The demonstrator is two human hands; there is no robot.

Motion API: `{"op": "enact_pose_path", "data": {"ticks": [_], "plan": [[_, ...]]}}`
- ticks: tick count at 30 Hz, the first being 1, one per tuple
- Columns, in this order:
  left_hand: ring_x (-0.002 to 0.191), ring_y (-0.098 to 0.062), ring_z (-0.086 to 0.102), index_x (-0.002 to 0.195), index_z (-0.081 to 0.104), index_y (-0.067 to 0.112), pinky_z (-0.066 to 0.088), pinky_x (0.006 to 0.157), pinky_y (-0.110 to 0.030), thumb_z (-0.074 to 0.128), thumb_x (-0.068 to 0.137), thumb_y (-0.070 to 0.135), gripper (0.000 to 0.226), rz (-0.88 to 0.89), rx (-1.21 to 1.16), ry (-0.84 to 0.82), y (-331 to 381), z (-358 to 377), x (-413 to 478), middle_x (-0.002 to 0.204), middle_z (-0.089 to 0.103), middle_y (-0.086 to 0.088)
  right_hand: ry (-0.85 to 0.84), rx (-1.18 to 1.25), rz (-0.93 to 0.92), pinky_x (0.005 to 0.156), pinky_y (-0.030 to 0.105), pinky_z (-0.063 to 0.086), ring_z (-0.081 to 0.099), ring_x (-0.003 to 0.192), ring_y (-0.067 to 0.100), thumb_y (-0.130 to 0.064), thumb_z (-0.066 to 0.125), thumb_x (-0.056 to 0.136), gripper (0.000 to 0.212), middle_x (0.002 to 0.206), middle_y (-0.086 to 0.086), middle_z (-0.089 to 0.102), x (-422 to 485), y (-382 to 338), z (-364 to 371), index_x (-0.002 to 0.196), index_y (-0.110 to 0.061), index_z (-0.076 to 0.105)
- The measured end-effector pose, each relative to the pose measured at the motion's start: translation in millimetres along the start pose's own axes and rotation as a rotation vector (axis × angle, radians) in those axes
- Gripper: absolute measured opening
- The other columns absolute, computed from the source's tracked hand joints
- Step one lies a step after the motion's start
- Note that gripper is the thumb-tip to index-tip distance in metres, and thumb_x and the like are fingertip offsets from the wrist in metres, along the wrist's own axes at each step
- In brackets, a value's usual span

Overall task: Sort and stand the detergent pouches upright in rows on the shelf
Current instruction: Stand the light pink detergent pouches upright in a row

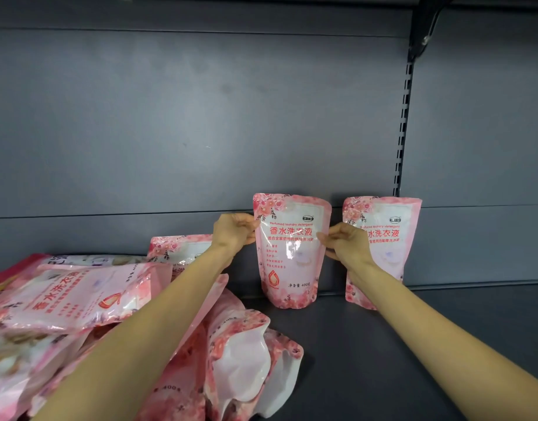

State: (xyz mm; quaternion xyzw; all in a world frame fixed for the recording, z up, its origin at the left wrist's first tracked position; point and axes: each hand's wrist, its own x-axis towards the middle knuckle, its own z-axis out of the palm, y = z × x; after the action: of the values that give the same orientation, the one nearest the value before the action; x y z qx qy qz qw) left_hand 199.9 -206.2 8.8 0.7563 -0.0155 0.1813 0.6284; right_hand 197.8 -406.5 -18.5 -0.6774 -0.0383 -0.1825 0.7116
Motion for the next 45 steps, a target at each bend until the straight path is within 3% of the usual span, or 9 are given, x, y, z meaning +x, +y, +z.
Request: {"op": "enact_pose_path", "data": {"ticks": [9,12,18,22,27,30,32,39,45], "plan": [[0.09,-0.021,0.063,0.097,0.062,0.007,0.051,0.085,-0.03,0.051,0.094,0.011,0.012,-0.033,0.106,-0.119,-2,-11,-5,0.104,0.066,-0.011,-0.113,-0.121,0.013,0.083,0.034,0.052,0.061,0.095,0.02,-0.008,0.064,0.087,0.004,0.098,0.007,0.064,-6,-5,-3,0.088,-0.011,0.061],[0.094,-0.021,0.061,0.107,0.061,0.003,0.049,0.088,-0.032,0.046,0.096,0.011,0.02,-0.033,0.209,-0.165,-1,-17,-9,0.111,0.064,-0.014,-0.149,-0.253,0.017,0.083,0.034,0.051,0.059,0.101,0.022,-0.011,0.059,0.09,0.021,0.11,0.009,0.062,-12,-7,-5,0.111,-0.006,0.057],[0.11,-0.029,0.057,0.117,0.06,0.005,0.041,0.094,-0.031,0.043,0.098,0.02,0.03,0.231,0.794,-0.201,9,-39,-30,0.119,0.063,-0.011,-0.198,-0.769,-0.148,0.091,0.027,0.041,0.054,0.115,0.026,-0.023,0.049,0.096,0.041,0.128,0.012,0.056,-30,-10,-14,0.132,-0.006,0.044],[0.116,-0.03,0.052,0.128,0.052,0.015,0.04,0.098,-0.037,0.036,0.098,0.037,0.04,0.349,1.17,-0.221,14,-58,-53,0.126,0.059,-0.008,-0.246,-1.136,-0.284,0.096,0.038,0.042,0.049,0.121,0.025,-0.043,0.04,0.096,0.049,0.137,0.007,0.049,-56,-12,-19,0.137,-0.016,0.038],[0.125,-0.021,0.042,0.128,0.05,0.023,0.025,0.106,-0.037,0.021,0.096,0.048,0.05,0.477,1.366,-0.148,11,-91,-85,0.135,0.051,0.006,-0.272,-1.434,-0.289,0.115,0.047,0.015,0.015,0.144,0.019,-0.058,0.023,0.094,0.064,0.156,-0.003,0.018,-85,-19,-15,0.148,-0.025,0.02],[0.132,-0.018,0.034,0.134,0.043,0.027,0.018,0.11,-0.037,-0.009,0.067,0.064,0.092,0.435,1.416,-0.151,11,-113,-104,0.142,0.044,0.007,-0.288,-1.475,-0.28,0.116,0.048,0.007,0.007,0.145,0.017,-0.059,0.02,0.093,0.064,0.158,-0.005,0.01,-99,-21,-11,0.148,-0.027,0.016],[0.137,-0.016,0.026,0.139,0.036,0.027,0.013,0.114,-0.04,-0.015,0.057,0.064,0.104,0.414,1.432,-0.148,11,-127,-114,0.148,0.035,0.007,-0.298,-1.469,-0.286,0.116,0.048,0.005,0.006,0.145,0.017,-0.06,0.019,0.093,0.064,0.158,-0.006,0.009,-109,-24,-6,0.148,-0.028,0.014],[0.138,-0.017,0.027,0.142,0.031,0.03,0.014,0.115,-0.041,-0.01,0.06,0.071,0.1,0.364,1.414,-0.119,17,-182,-135,0.15,0.031,0.008,-0.316,-1.405,-0.34,0.117,0.049,0.008,0.01,0.145,0.015,-0.058,0.019,0.094,0.061,0.157,-0.007,0.011,-127,-33,30,0.148,-0.03,0.016],[0.138,-0.019,0.026,0.145,0.025,0.026,0.016,0.113,-0.038,0.004,0.074,0.07,0.086,0.267,1.414,-0.099,18,-238,-146,0.152,0.028,0.006,-0.346,-1.229,-0.451,0.113,0.048,0.024,0.025,0.14,0.017,-0.067,0.013,0.084,0.075,0.153,-0.003,0.028,-142,-50,74,0.144,-0.025,0.031]]}}
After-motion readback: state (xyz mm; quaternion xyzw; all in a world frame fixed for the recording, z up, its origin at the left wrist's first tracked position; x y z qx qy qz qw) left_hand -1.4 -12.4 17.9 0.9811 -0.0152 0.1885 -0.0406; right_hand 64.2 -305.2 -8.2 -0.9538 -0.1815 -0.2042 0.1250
